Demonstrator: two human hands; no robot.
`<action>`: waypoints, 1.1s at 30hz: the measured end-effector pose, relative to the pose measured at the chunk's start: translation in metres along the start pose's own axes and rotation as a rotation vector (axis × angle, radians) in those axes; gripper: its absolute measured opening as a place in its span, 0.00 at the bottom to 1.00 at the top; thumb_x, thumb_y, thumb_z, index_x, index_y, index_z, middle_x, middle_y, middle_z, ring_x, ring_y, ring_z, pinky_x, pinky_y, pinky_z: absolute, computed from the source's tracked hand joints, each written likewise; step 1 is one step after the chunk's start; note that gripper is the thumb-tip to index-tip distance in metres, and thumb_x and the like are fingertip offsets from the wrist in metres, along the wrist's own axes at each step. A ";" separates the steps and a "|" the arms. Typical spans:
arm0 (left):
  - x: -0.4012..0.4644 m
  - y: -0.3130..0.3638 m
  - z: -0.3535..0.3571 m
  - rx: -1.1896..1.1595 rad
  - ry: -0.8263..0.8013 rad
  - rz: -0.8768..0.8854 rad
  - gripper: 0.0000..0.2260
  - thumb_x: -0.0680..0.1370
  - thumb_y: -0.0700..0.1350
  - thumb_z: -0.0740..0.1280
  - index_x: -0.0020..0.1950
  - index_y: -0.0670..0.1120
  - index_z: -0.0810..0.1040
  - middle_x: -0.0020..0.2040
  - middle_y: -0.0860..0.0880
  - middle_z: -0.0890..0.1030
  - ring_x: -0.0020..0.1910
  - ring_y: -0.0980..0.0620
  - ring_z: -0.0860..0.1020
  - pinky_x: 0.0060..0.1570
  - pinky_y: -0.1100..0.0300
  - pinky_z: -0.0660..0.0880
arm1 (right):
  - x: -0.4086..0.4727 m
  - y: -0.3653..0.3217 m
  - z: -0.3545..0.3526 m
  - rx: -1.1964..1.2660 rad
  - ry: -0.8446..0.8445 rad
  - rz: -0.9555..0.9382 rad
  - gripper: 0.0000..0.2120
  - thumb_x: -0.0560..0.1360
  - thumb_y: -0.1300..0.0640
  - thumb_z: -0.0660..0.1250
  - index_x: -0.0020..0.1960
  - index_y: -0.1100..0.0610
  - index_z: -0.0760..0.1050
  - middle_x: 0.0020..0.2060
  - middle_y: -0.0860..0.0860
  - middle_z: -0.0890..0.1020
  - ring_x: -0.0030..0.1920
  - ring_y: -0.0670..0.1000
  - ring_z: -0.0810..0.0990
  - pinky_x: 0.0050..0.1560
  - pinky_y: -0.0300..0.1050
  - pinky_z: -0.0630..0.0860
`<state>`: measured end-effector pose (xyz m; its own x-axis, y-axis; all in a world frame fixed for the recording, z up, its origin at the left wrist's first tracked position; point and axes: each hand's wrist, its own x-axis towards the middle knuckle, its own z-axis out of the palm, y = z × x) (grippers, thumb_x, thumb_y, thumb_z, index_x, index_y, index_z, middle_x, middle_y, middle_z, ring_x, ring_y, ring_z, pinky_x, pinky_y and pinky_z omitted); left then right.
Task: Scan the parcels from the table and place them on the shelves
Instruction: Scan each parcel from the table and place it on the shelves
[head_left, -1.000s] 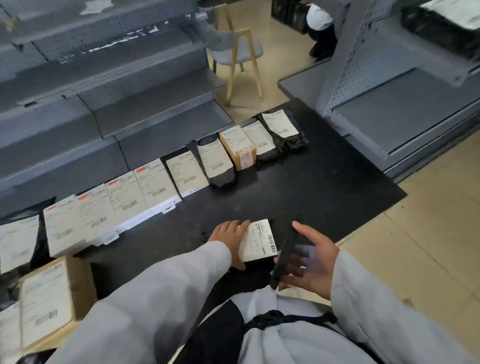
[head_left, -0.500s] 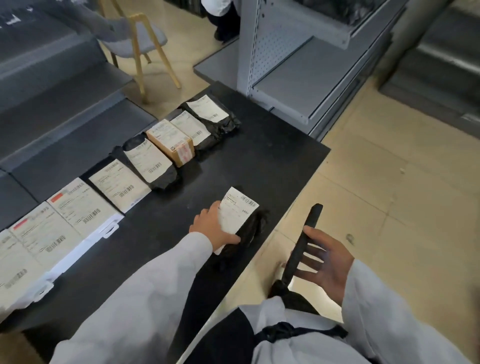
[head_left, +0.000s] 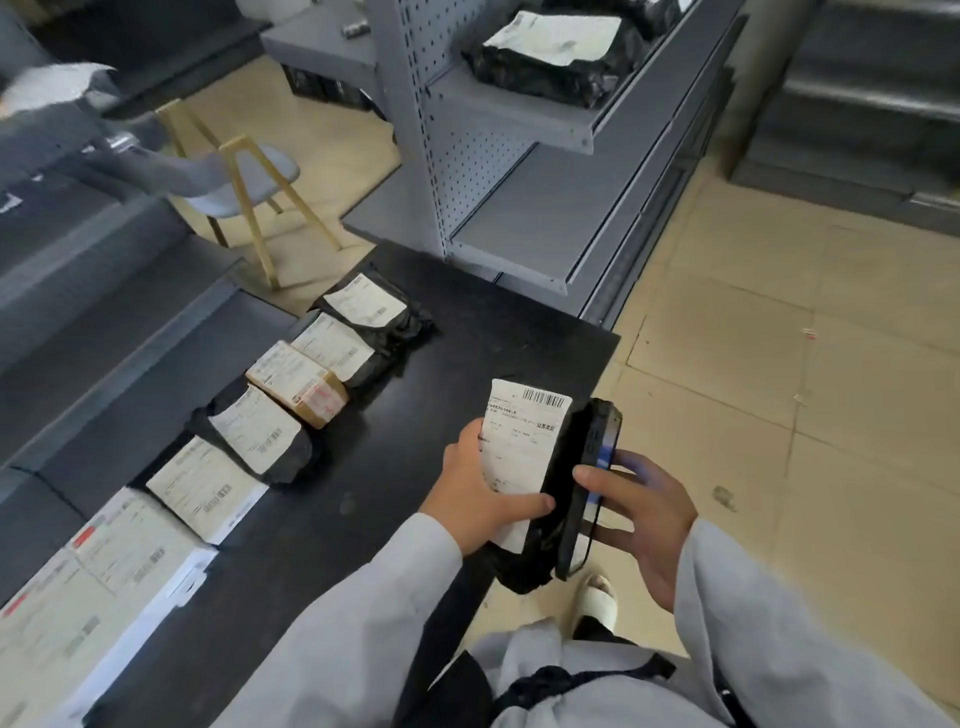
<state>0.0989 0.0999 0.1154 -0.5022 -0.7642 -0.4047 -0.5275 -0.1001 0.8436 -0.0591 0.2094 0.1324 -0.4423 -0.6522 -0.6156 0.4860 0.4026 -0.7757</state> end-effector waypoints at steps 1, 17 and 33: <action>0.006 0.011 0.006 0.013 0.006 0.012 0.41 0.63 0.52 0.80 0.68 0.62 0.60 0.60 0.56 0.67 0.58 0.55 0.72 0.54 0.58 0.71 | 0.006 -0.007 -0.007 0.013 -0.005 -0.017 0.23 0.68 0.60 0.79 0.61 0.56 0.79 0.51 0.56 0.86 0.52 0.58 0.85 0.51 0.60 0.84; 0.138 0.151 0.089 -0.210 -0.450 0.142 0.28 0.69 0.47 0.74 0.68 0.58 0.73 0.65 0.50 0.78 0.65 0.47 0.77 0.58 0.49 0.78 | 0.078 -0.120 -0.176 0.232 -0.043 -0.209 0.26 0.65 0.58 0.78 0.62 0.54 0.80 0.54 0.53 0.86 0.54 0.53 0.85 0.49 0.53 0.82; 0.381 0.301 0.206 -0.311 -0.713 0.123 0.33 0.62 0.48 0.77 0.65 0.63 0.74 0.61 0.49 0.82 0.61 0.44 0.80 0.54 0.48 0.80 | 0.213 -0.282 -0.284 0.185 0.248 -0.333 0.37 0.53 0.48 0.78 0.62 0.55 0.80 0.54 0.54 0.86 0.53 0.55 0.86 0.47 0.50 0.81</action>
<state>-0.3918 -0.0902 0.1426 -0.9185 -0.1986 -0.3420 -0.2765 -0.2958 0.9143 -0.5045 0.1398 0.1809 -0.7532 -0.5443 -0.3692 0.4033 0.0613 -0.9130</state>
